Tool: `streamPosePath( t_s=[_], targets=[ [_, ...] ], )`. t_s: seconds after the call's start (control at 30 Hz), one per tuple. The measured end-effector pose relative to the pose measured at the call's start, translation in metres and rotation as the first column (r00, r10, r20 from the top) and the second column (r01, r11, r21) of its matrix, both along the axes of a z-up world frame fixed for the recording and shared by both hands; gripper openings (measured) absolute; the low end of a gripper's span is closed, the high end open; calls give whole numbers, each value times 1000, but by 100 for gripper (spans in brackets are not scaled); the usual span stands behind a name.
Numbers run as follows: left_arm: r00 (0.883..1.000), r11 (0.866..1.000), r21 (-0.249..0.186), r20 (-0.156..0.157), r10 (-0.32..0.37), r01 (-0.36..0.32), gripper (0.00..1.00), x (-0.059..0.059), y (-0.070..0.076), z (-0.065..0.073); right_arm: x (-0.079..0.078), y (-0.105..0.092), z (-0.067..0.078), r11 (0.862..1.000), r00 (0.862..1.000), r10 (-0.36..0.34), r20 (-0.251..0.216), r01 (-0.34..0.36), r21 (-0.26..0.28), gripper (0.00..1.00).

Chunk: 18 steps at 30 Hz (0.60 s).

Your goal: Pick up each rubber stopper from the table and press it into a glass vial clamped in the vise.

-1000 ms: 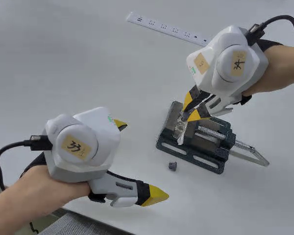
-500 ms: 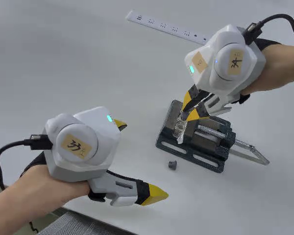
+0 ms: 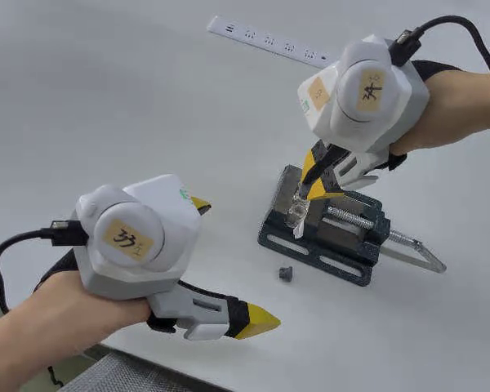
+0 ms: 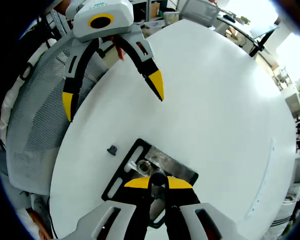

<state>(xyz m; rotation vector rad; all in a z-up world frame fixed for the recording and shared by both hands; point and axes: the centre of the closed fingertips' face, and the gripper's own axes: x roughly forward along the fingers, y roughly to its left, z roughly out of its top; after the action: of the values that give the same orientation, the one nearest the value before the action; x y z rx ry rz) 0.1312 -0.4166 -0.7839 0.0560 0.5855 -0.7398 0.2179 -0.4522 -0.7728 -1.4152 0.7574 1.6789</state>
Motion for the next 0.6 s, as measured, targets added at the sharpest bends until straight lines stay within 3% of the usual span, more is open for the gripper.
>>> streamPosePath(
  t_s=[0.4,0.6],
  targets=[
    [1000,1000,2,0,-3,3,97,0,-1,0,0,0,0,994,994,-108,17,108,-7,4],
    [1000,1000,3,2,-2,2,97,0,-1,1,2,-2,-1,996,996,-91,11,91,4,5]
  ],
)
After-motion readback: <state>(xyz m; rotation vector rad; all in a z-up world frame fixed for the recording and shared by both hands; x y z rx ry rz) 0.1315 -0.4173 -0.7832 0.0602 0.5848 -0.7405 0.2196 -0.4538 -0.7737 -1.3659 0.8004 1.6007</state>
